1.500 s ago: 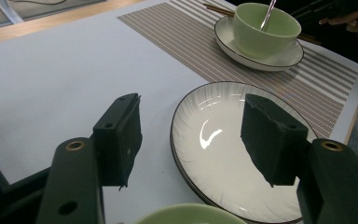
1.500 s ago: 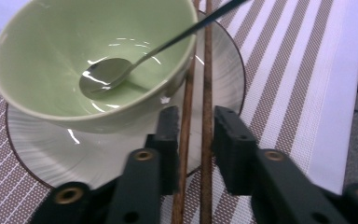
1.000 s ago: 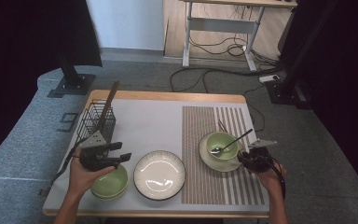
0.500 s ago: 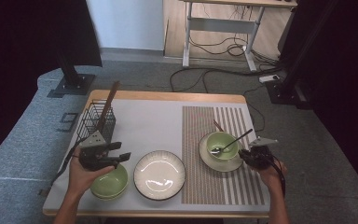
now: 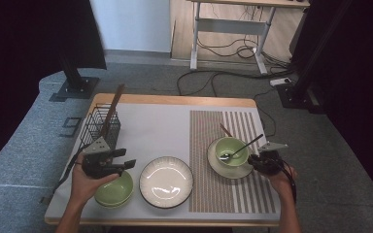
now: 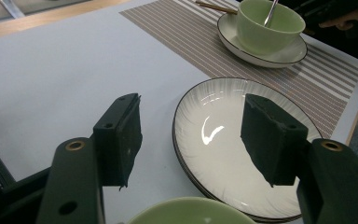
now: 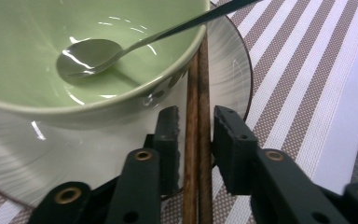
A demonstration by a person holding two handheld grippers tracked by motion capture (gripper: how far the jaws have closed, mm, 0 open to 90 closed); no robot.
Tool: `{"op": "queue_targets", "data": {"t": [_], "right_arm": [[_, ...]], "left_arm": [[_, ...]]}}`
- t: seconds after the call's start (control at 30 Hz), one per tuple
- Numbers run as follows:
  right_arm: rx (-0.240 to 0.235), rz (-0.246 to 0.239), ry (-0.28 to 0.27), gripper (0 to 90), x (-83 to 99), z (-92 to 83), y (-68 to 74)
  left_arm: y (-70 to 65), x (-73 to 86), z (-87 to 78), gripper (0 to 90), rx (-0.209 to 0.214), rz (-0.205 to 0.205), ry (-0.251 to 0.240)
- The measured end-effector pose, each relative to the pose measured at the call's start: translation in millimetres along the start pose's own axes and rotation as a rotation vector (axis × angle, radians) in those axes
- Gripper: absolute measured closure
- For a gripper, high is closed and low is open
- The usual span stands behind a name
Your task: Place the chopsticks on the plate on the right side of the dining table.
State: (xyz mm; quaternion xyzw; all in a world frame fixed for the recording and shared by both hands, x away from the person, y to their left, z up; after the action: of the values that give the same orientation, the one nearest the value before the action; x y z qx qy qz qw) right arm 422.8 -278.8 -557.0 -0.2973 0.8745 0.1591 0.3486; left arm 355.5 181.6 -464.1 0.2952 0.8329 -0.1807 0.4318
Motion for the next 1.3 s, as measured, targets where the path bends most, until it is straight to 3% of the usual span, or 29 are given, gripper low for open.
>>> {"op": "queue_targets", "data": {"t": [0.4,0.6,0.7,0.87,1.0,1.3], "right_arm": [[-0.012,0.062,-0.114,60.5,-2.2,-28.3,6.3],[-0.045,0.091,-0.209,57.5,-16.0,-42.0,19.1],[-0.046,0.096,-0.232,56.3,-23.0,-46.8,25.3],[-0.070,0.104,-0.267,54.4,-35.4,-49.8,33.1],[-0.091,0.133,-0.326,52.9,-50.1,-52.5,35.1],[-0.089,0.148,-0.325,51.3,-70.0,-38.3,40.3]], "left_arm": [[1.5,-1.2,-2.9,37.9,0.005,-0.001,-0.008],[1.4,-2.1,-5.2,37.9,0.011,-0.007,-0.014],[0.8,-2.6,-6.3,37.8,0.014,-0.007,-0.016],[-2.5,-2.6,-4.3,37.8,0.025,-0.003,-0.012],[-3.1,-1.4,-2.0,37.8,0.024,0.001,-0.004],[-3.8,-0.4,0.0,37.8,0.025,0.002,0.003]]}}
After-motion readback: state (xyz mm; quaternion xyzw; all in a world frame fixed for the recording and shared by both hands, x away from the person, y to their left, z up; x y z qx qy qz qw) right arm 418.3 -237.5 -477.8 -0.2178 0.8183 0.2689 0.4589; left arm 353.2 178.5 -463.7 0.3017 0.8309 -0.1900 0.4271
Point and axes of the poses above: each handheld gripper's, and its own axes: z roughly forward along the jaws, x roughly out of its underside, y roughly to its left, the point moved 9 cm from there along z, roughly forward along the jaws, and after that the axes turned 9 degrees about -x, right-handed, at the moved point
